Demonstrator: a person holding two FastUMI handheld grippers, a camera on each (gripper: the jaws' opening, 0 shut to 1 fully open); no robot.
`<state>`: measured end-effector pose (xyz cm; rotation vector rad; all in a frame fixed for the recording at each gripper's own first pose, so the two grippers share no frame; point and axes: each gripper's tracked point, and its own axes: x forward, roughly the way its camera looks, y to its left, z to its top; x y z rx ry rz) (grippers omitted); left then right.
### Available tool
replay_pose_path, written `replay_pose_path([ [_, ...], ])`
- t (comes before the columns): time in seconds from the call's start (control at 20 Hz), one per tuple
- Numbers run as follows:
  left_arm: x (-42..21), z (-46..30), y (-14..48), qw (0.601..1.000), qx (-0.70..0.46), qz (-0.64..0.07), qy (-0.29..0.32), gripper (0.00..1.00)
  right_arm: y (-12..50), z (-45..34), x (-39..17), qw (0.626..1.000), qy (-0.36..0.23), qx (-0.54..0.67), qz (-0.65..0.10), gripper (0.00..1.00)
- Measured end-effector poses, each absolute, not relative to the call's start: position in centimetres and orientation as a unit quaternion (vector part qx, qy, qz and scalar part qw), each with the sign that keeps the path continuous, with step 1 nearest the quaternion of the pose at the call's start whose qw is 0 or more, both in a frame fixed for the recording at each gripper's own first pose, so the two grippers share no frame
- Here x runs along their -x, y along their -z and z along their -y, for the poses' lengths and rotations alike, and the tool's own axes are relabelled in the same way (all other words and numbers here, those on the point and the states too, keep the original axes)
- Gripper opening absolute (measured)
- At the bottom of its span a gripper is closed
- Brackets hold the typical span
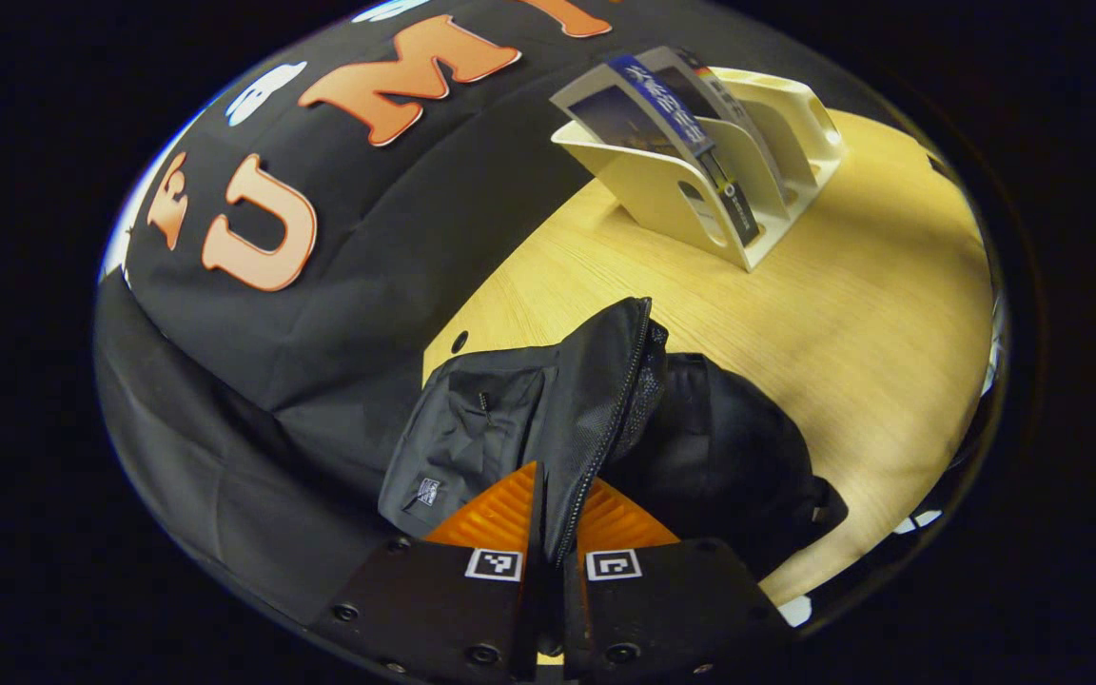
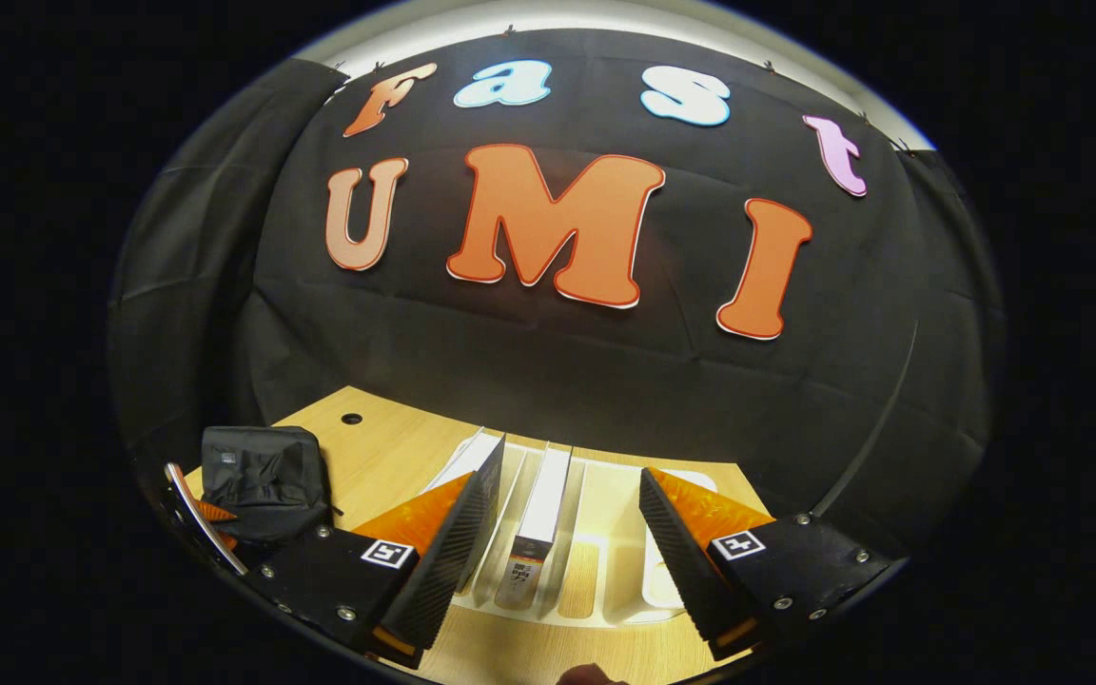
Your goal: Open the schoolbag, grab two books from the bookshelf and put them into the schoolbag.
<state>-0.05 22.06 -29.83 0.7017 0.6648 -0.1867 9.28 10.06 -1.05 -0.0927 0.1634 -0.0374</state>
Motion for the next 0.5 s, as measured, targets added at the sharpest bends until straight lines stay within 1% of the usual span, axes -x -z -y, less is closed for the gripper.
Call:
replay_pose_path([
  [0.1, -0.7, -22.2, 29.1, 0.885, -0.312, -0.326, 0.113, 0.11, 1.1, -10.7, -9.9, 0.994, 0.016, 0.053, -0.097, 0.98],
  [0.15, -0.5, -22.2, 28.4, 0.884, -0.305, -0.33, 0.125, 0.08, 1.3, -11.1, -10.2, 0.993, 0.012, 0.054, -0.106, 0.98],
  [0.35, -0.6, -23.1, 26.7, 0.877, -0.288, -0.344, 0.169, 0.07, 1.2, -12.7, -11.5, 0.99, 0.003, 0.054, -0.133, 0.98],
  [0.5, -1.2, -24.1, 25.0, 0.876, -0.26, -0.359, 0.191, 0.07, 1.3, -13.3, -12.5, 0.986, 0.002, 0.061, -0.157, 0.98],
])
